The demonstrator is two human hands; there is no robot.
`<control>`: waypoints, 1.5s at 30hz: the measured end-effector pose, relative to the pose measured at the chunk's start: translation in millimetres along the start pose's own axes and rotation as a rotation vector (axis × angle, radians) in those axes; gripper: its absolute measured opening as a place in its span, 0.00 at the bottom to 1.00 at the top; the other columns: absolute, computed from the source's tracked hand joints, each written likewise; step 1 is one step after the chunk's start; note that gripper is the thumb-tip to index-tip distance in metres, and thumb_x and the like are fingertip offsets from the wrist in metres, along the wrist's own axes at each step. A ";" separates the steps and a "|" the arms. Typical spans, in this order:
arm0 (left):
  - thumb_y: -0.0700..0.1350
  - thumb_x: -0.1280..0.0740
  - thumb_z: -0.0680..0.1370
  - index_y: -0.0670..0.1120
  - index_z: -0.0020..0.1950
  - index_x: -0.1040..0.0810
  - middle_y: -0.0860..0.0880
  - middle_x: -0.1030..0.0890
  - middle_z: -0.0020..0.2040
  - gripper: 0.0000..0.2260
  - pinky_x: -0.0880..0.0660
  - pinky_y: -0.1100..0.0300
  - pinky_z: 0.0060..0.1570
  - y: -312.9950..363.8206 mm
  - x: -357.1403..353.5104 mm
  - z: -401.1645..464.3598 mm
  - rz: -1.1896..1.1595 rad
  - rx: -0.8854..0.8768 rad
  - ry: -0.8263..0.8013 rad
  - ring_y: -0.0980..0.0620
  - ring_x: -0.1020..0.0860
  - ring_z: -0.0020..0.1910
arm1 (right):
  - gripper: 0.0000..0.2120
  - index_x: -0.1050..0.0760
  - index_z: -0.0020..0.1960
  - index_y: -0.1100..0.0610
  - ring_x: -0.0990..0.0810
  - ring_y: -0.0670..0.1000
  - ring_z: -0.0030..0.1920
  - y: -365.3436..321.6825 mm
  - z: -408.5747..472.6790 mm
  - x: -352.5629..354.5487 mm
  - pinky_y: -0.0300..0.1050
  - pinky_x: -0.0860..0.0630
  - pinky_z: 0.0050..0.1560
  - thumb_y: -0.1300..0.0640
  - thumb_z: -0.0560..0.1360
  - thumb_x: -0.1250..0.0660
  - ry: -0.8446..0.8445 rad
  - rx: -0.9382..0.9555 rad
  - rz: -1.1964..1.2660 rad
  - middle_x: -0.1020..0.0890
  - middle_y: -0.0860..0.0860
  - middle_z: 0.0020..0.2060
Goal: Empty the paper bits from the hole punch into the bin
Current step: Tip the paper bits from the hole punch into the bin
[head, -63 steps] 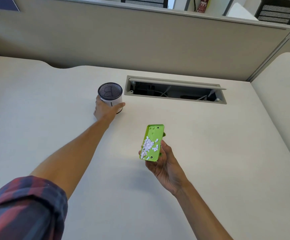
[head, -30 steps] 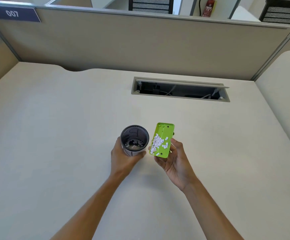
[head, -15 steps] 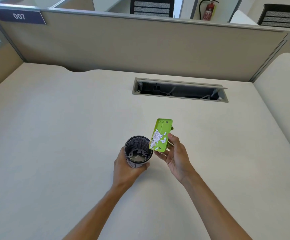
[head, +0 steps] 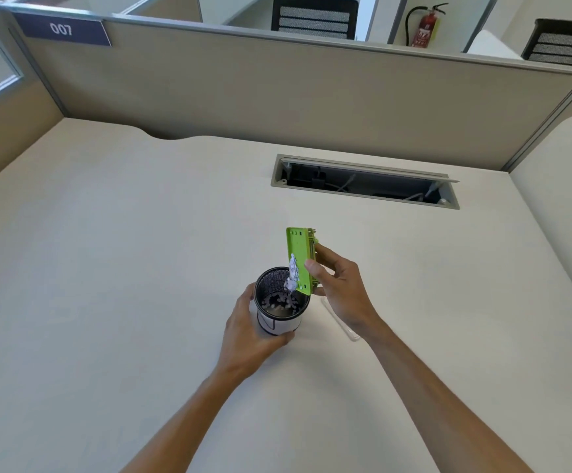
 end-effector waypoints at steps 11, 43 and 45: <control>0.36 0.26 0.66 0.52 0.80 0.43 0.50 0.31 0.74 0.46 0.32 0.51 0.69 -24.2 27.6 -3.8 0.100 0.078 -0.060 0.49 0.31 0.71 | 0.18 0.27 0.64 0.35 0.18 0.51 0.42 -15.5 5.4 -25.9 0.34 0.24 0.43 0.44 0.75 0.33 -0.187 0.155 -0.399 0.20 0.52 0.54; 0.40 0.33 0.80 0.49 0.57 0.18 0.54 0.13 0.52 0.08 0.20 0.57 0.52 97.8 38.1 66.3 -0.410 -0.162 -0.083 0.54 0.17 0.54 | 0.18 0.17 0.56 0.50 0.14 0.55 0.51 0.3 20.5 -14.1 0.49 0.18 0.47 0.44 0.80 0.42 -0.113 -0.142 -0.031 0.13 0.52 0.53; 0.41 0.32 0.80 0.51 0.55 0.17 0.56 0.13 0.51 0.07 0.19 0.56 0.51 95.9 38.0 64.5 -0.437 -0.144 -0.084 0.55 0.16 0.53 | 0.18 0.16 0.54 0.49 0.14 0.53 0.50 -0.2 19.3 -12.4 0.48 0.18 0.45 0.45 0.82 0.43 -0.083 -0.142 -0.042 0.13 0.50 0.51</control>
Point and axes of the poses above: each hand's wrist, its own z-axis towards the middle knuckle, its own x-axis out of the back of the hand, y = z × x, the point moved 10 cm from there along z, towards the middle knuckle
